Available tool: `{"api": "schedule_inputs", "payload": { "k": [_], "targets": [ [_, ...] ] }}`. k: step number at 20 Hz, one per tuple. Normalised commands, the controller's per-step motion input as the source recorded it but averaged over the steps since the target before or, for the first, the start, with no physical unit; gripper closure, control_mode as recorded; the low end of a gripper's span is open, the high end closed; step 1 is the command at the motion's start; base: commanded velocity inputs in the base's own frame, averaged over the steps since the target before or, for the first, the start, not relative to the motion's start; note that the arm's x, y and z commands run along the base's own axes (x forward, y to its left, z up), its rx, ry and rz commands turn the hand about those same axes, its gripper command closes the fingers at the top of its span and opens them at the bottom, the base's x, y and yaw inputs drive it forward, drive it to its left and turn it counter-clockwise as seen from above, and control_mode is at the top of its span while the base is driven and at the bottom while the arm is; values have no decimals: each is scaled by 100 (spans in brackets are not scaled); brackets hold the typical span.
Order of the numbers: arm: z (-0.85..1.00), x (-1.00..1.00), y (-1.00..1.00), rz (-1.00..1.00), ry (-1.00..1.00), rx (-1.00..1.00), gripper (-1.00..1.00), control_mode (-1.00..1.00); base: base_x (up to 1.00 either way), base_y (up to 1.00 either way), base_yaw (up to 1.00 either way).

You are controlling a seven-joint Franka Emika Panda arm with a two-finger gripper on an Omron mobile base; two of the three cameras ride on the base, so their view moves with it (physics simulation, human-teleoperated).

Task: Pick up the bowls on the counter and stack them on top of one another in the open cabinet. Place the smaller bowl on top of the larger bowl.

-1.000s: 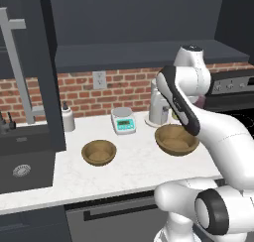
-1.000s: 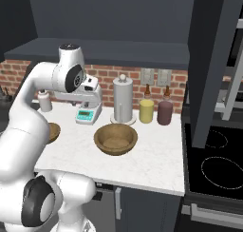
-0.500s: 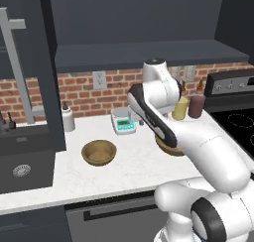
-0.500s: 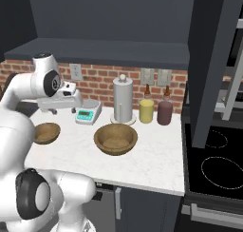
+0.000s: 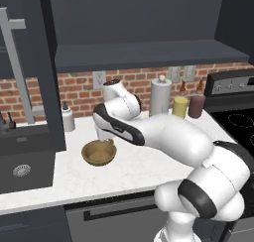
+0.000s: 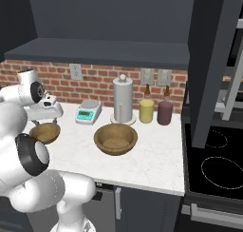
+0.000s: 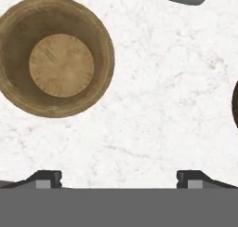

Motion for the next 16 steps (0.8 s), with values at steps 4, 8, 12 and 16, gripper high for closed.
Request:
{"api": "schedule_inputs", "payload": {
  "k": [4,8,12,16],
  "targets": [
    [-68,48,70,0,5,2,-100,-100,0,0,0],
    [-56,26,29,0,3,5,-100,-100,0,0,0],
    [-24,3,-8,-8,9,2,-100,-100,0,0,0],
    [-10,21,-26,-15,5,5,-100,-100,0,0,0]
  ]
}}
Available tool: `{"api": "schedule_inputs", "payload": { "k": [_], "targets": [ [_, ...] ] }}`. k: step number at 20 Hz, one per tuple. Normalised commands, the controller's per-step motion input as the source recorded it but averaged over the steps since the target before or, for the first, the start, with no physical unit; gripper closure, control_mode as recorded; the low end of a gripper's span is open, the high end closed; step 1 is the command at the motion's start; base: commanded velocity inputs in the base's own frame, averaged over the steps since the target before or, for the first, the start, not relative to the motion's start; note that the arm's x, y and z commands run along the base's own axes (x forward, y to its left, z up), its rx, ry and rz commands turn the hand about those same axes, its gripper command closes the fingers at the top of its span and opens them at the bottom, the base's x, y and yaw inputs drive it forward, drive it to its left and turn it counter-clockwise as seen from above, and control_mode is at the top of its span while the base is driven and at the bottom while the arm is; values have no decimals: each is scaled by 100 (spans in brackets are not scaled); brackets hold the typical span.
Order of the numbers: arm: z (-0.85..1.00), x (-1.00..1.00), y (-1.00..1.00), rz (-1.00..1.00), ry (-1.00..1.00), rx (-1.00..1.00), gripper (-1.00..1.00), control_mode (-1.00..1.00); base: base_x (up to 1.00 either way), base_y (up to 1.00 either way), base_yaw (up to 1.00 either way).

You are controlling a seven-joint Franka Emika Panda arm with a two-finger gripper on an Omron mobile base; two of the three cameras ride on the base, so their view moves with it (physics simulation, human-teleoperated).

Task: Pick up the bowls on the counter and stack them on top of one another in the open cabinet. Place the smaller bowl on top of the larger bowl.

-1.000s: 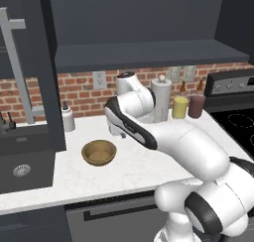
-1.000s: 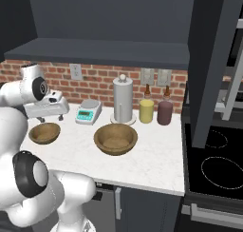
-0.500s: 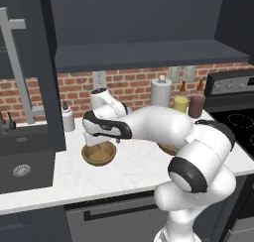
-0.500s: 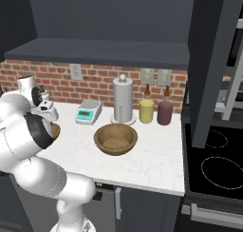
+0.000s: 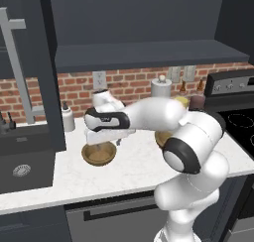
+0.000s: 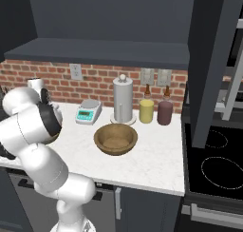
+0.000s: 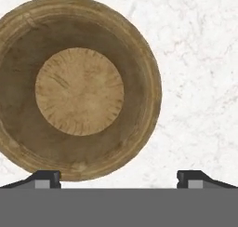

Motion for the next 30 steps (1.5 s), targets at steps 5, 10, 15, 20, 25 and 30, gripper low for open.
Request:
{"api": "schedule_inputs", "payload": {
  "k": [5,10,15,20,25,30],
  "targets": [
    [-20,32,-27,-16,6,7,-100,-100,0,0,0],
    [-42,7,-4,-13,3,0,-100,-100,0,0,0],
    [-39,0,0,-12,0,0,-100,-100,0,0,0],
    [-35,0,0,-10,0,0,-100,-100,0,0,0],
    [-4,0,0,-3,0,0,-100,-100,0,0,0],
    [0,0,0,0,0,0,100,-100,0,0,0]
  ]
}}
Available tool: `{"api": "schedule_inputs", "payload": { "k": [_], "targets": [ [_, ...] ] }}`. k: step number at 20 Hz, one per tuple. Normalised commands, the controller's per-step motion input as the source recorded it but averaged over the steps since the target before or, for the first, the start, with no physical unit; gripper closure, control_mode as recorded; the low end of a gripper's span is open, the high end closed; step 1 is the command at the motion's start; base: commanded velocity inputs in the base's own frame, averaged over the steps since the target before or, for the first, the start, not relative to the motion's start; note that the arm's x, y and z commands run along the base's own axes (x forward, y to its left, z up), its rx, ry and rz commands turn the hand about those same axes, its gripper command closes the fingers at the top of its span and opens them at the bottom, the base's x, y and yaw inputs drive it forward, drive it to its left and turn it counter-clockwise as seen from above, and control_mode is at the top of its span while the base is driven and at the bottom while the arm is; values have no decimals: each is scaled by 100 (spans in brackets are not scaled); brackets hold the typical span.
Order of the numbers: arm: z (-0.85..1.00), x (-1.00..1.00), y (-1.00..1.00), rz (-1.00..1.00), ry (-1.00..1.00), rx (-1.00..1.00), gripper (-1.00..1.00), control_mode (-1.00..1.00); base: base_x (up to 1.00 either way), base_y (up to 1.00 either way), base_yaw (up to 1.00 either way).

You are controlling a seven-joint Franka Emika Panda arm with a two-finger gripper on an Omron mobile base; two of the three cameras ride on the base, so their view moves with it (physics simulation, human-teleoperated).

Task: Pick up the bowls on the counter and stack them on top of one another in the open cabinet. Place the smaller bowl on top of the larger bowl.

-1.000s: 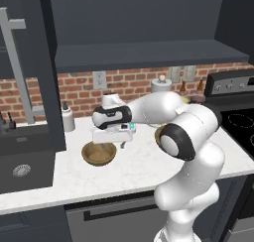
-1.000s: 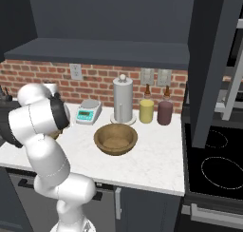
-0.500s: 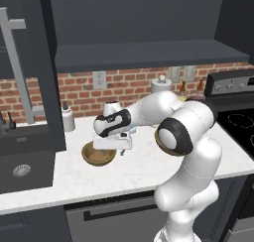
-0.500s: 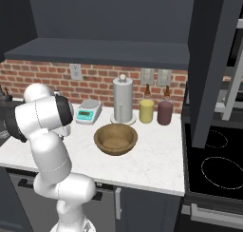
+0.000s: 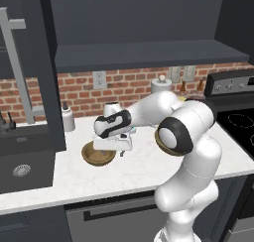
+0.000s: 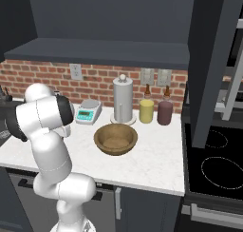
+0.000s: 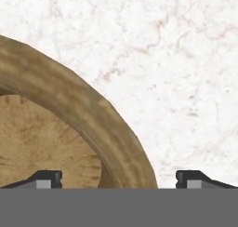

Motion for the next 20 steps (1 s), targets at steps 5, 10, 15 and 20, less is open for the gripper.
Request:
{"api": "schedule_inputs", "payload": {
  "k": [5,10,15,20],
  "targets": [
    [0,-1,0,0,-1,0,100,-100,0,0,0],
    [0,-1,0,0,0,0,100,-100,0,0,0],
    [12,-39,-6,0,-11,0,100,-100,0,0,0],
    [24,-82,-40,0,-23,0,100,-100,0,0,0]
  ]
}}
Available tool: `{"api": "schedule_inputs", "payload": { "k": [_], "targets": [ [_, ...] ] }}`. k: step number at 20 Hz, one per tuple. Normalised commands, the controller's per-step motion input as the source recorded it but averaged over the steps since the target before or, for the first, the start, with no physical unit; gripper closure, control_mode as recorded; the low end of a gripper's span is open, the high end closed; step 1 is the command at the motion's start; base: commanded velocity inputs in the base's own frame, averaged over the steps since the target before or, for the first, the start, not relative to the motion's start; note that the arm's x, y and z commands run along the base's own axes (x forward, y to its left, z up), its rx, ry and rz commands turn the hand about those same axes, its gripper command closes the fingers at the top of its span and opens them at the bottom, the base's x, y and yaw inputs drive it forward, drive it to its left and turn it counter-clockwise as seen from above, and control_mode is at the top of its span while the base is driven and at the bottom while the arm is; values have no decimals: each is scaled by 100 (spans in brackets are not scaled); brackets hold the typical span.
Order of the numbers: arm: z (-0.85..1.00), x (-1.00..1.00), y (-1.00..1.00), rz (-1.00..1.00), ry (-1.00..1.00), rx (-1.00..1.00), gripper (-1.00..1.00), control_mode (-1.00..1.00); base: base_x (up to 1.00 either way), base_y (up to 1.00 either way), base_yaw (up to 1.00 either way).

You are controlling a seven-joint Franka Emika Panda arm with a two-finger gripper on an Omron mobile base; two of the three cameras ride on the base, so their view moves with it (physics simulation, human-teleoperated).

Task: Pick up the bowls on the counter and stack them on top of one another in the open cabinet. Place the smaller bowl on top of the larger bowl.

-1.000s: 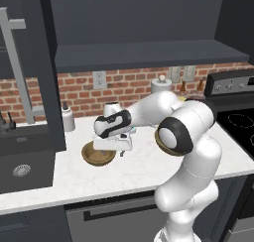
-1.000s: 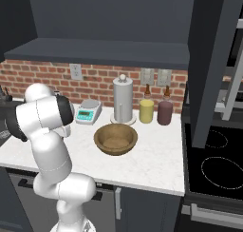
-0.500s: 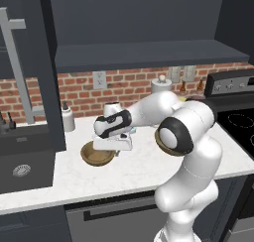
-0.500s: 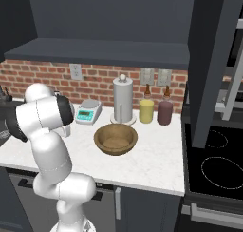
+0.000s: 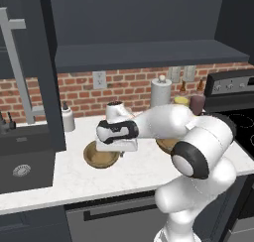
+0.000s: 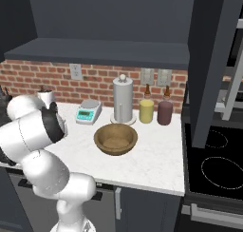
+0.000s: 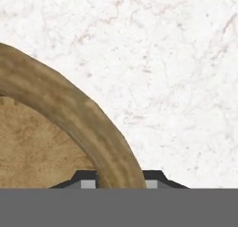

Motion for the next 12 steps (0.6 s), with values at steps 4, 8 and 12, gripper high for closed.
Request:
{"api": "schedule_inputs", "payload": {
  "k": [4,8,12],
  "targets": [
    [42,-84,-63,0,-25,2,100,-100,0,0,0],
    [73,-37,-84,-3,-15,4,100,-100,0,0,0],
    [100,-1,-63,-3,0,6,100,-100,0,0,0]
  ]
}}
